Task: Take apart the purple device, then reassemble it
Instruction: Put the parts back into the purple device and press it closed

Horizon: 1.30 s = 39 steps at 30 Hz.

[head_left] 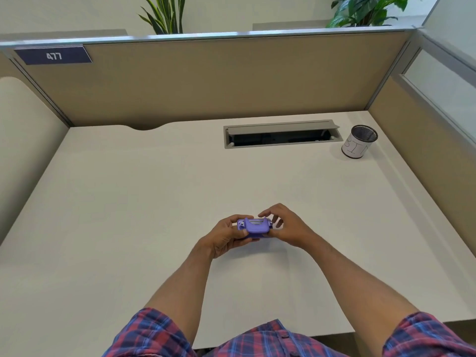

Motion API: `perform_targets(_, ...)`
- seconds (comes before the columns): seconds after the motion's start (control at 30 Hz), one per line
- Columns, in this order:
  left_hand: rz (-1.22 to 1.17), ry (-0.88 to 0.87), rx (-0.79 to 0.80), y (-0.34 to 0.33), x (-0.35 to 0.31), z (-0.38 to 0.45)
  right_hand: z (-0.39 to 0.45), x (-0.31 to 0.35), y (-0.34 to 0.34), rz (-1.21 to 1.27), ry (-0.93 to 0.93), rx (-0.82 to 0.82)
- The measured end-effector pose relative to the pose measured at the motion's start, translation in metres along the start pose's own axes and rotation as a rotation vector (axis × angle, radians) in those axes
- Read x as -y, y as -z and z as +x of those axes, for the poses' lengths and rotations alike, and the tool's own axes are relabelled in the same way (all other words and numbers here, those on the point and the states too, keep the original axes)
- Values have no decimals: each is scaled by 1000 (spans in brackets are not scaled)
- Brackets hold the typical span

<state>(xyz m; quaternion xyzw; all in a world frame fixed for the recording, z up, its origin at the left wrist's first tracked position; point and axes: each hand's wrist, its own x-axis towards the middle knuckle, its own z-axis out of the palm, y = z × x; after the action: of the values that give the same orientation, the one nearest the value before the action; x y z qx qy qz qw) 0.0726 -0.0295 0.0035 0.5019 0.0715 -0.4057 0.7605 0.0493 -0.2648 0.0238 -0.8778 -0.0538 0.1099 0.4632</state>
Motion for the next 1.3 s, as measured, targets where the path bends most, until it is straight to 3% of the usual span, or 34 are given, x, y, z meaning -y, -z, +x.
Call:
perform_targets(0.17,54,-13,-6,-2,0,0,-4,-8,-2,193,-106,-8)
perform_targets(0.4,-10,-37,12,-4,-4,-2,-7,-19,3,706,-283,-7)
perform_targets(0.7,-137,59,-92,-11,-7,0,-12,-26,-1,767,-329,-56)
perform_targets(0.93,-42,82,-128,-12,-2,1,-17,-26,-5,667,-328,-127)
perform_targets(1.3,39,56,-128,-14,-1,-2,-13,-25,-2,746,-425,-75)
